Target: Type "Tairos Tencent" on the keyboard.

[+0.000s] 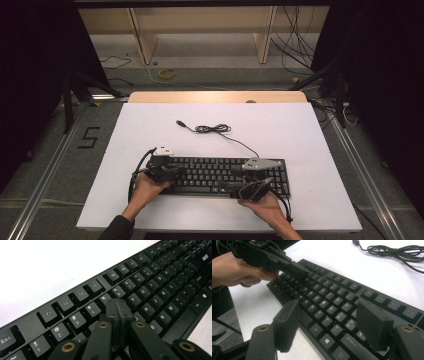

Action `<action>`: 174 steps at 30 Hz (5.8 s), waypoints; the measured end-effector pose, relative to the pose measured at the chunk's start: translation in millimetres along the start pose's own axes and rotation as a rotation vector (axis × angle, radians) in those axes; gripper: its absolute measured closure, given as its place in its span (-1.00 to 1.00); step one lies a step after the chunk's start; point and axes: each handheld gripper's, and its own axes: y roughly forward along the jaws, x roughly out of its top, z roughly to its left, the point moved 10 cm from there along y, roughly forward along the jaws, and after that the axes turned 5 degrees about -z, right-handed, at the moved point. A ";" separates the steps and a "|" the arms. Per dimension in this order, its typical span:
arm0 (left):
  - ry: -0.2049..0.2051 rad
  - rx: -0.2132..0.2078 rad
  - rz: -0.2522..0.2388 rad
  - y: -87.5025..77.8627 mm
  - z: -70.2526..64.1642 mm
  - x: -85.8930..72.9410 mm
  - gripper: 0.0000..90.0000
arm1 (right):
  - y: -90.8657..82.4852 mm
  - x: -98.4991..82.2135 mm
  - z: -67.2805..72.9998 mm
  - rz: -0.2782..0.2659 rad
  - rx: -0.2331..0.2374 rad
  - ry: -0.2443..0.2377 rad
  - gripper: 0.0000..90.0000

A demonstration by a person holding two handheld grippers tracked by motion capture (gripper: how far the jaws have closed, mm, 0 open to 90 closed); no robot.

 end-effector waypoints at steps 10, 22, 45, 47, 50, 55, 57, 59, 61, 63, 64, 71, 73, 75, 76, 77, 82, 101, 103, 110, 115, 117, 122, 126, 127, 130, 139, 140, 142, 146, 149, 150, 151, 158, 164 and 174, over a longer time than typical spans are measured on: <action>-0.003 -0.003 0.020 2.6 -0.2 -3.3 0.98 | 0.5 -0.9 0.8 0.005 0.001 -0.002 -0.20; -0.006 0.018 0.008 2.5 -0.2 -2.9 0.98 | 0.3 -0.6 0.4 0.004 -0.002 -0.002 -0.20; -0.098 -0.110 -0.256 -43.9 -11.6 15.7 -0.04 | 25.4 7.5 -14.7 0.038 -0.067 0.008 0.24; -0.105 -0.113 -0.277 -48.2 -12.0 15.3 -0.07 | 28.8 8.7 -15.3 0.043 -0.069 0.008 0.36; -0.110 -0.112 -0.283 -51.6 -11.6 11.7 -0.13 | 34.2 10.8 -14.7 0.048 -0.069 -0.002 0.51; -0.105 -0.111 -0.282 -53.7 -12.9 5.5 -0.20 | 44.8 11.8 -12.5 0.072 -0.065 -0.012 0.73; -0.102 -0.110 -0.287 -55.0 -13.8 5.0 -0.22 | 49.1 11.9 -11.6 0.080 -0.064 -0.017 0.81; -0.095 -0.107 -0.291 -56.0 -14.7 4.7 -0.22 | 53.0 11.1 -10.9 0.095 -0.064 -0.015 0.88; -0.093 -0.106 -0.289 -56.5 -15.1 3.8 -0.23 | 57.1 9.7 -11.9 0.108 -0.069 -0.018 0.94; -0.091 -0.104 -0.290 -57.0 -15.4 2.6 -0.24 | 60.2 7.8 -13.0 0.123 -0.074 -0.014 0.98; -0.092 -0.103 -0.288 -57.4 -15.5 1.9 -0.24 | 61.6 7.0 -13.5 0.128 -0.076 -0.014 0.99; -0.091 -0.098 -0.286 -59.1 -14.5 -1.6 -0.27 | 67.3 3.1 -17.9 0.151 -0.091 -0.009 1.00; -0.093 -0.095 -0.284 -59.0 -14.3 -2.5 -0.28 | 68.5 2.3 -18.6 0.156 -0.092 -0.010 1.00; -0.092 -0.093 -0.280 -59.0 -14.0 -3.4 -0.28 | 69.7 1.5 -18.7 0.159 -0.095 -0.011 1.00; -0.091 -0.093 -0.278 -58.7 -14.0 -3.8 -0.28 | 70.3 1.1 -18.7 0.162 -0.093 -0.013 1.00; -0.089 -0.091 -0.275 -58.4 -13.9 -4.3 -0.29 | 70.9 0.7 -18.9 0.165 -0.095 -0.013 1.00; -0.085 -0.088 -0.271 -57.7 -13.7 -4.9 -0.31 | 74.0 -2.0 -20.3 0.178 -0.100 -0.011 1.00; -0.111 -0.064 -0.273 -58.0 -3.2 -5.2 -0.29 | 63.8 5.9 -18.5 0.125 -0.091 0.014 0.93; -0.104 -0.058 -0.268 -57.6 -2.4 -5.5 -0.28 | 61.3 7.7 -17.4 0.113 -0.082 0.016 0.89; -0.106 -0.055 -0.267 -56.0 -1.2 -4.5 -0.25 | 52.6 10.9 -14.6 0.089 -0.064 0.026 0.70; -0.108 -0.041 -0.254 -54.8 0.7 -5.1 -0.22 | 47.8 12.7 -11.9 0.073 -0.046 0.027 0.52; -0.109 -0.037 -0.248 -54.3 1.7 -5.3 -0.19 | 46.1 12.9 -10.7 0.072 -0.042 0.027 0.40; -0.101 -0.031 -0.232 -52.4 2.8 -5.7 -0.04 | 42.4 14.3 -5.8 0.056 -0.016 0.026 0.25; -0.104 -0.016 -0.211 -49.1 4.8 -6.0 0.11 | 38.5 15.3 -3.1 0.043 -0.009 0.018 0.15; -0.104 -0.012 -0.204 -47.7 5.2 -6.4 0.16 | 37.1 14.9 -2.2 0.045 -0.007 0.019 0.12; -0.099 0.000 -0.185 -45.0 6.3 -7.8 0.29 | 33.3 15.0 -1.7 0.034 -0.007 0.019 0.05; -0.082 0.012 -0.114 -36.9 8.5 -11.0 0.65 | 21.0 10.9 -2.7 0.023 0.000 0.030 -0.06; -0.071 0.012 -0.102 -36.3 9.0 -11.7 0.69 | 19.9 10.2 -2.7 0.023 0.001 0.032 -0.06; -0.064 0.020 -0.085 -34.6 9.8 -13.0 0.77 | 17.8 8.9 -2.9 0.022 0.003 0.032 -0.07; -0.060 0.029 -0.060 -31.3 13.1 -14.8 0.91 | 14.3 6.7 -2.5 0.023 0.004 0.027 -0.09; -0.046 0.037 -0.038 -29.7 13.4 -15.8 0.97 | 12.1 5.5 -1.2 0.023 0.008 0.028 -0.10; -0.041 0.036 -0.032 -29.1 13.5 -16.0 0.97 | 11.5 5.1 -0.8 0.023 0.007 0.027 -0.10; -0.036 0.039 -0.021 -28.8 13.7 -16.6 0.97 | 11.2 4.9 -0.7 0.021 0.007 0.024 -0.10; -0.026 0.043 0.007 -25.3 13.8 -18.8 0.98 | 8.8 3.1 1.9 0.022 0.010 0.019 -0.13; -0.026 0.045 0.012 -25.3 14.3 -19.2 0.98 | 7.4 1.8 2.2 0.022 0.007 0.012 -0.14; -0.028 0.038 0.050 -23.0 13.6 -24.6 0.98 | 4.6 -1.5 1.2 0.029 0.004 0.014 -0.17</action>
